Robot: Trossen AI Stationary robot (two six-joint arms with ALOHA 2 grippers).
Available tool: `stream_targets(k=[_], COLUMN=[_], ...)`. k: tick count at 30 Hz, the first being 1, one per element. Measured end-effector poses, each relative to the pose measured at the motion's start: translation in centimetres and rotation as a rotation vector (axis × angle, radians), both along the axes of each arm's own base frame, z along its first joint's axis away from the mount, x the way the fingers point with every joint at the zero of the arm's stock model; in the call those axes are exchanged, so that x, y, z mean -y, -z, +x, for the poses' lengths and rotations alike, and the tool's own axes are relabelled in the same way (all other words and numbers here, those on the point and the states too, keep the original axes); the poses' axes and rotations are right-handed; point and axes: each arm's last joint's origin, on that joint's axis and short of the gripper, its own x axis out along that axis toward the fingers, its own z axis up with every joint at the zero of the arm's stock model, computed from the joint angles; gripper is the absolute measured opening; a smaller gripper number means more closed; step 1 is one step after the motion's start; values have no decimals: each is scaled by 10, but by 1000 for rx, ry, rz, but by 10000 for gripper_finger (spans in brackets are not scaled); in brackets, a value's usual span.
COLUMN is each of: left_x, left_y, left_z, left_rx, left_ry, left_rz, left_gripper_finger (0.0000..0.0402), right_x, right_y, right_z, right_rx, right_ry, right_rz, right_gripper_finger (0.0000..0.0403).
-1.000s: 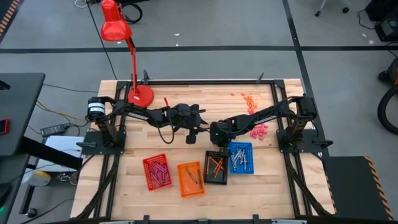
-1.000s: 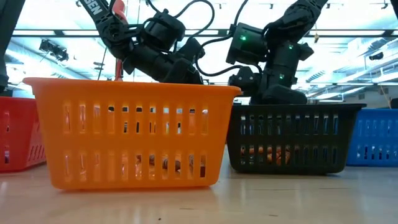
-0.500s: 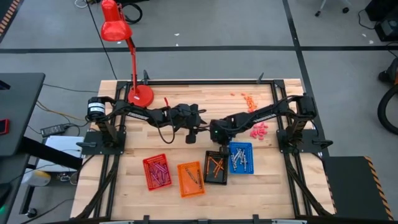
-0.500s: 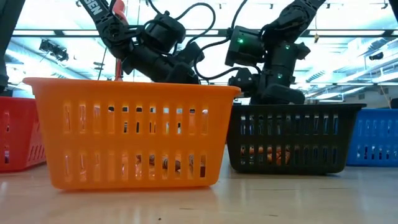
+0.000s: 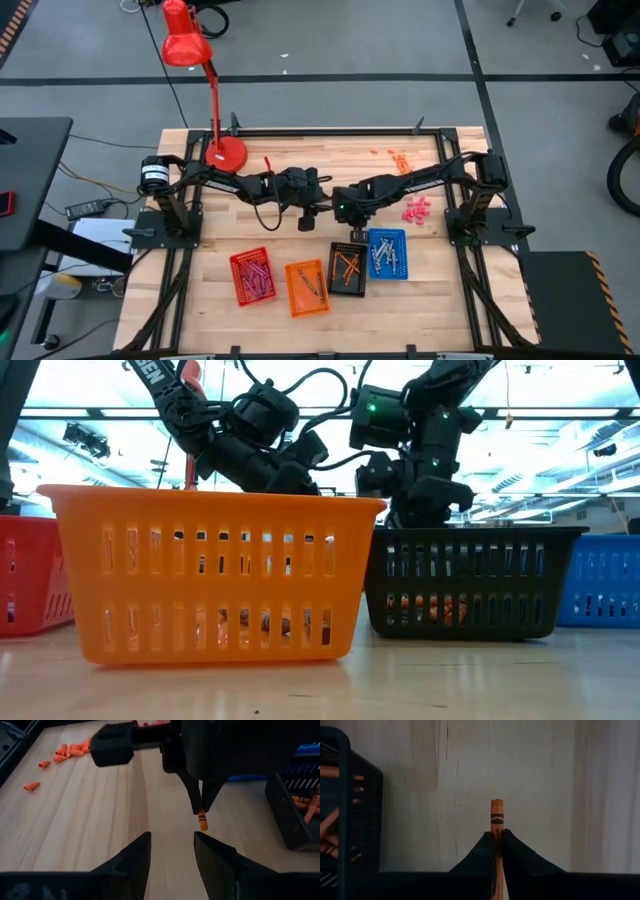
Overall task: Sort crayons
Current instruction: Put the orange crayon into the black bin
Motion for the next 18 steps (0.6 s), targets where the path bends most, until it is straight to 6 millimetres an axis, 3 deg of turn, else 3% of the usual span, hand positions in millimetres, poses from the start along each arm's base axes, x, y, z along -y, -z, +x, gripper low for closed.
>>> stream_targets(k=[12,18], left_x=[0,0], left_y=[0,1], left_z=[0,-1], left_rx=[-6,-12], left_ry=[-1,0], left_rz=[-2,-2], left_gripper_finger=[162,162], right_x=[1,-11], right_y=[-26,-41], right_z=[3,-1], right_rx=[-30,-14], right_ry=[12,-21], right_rz=[-45,-42], right_gripper_finger=[31,31])
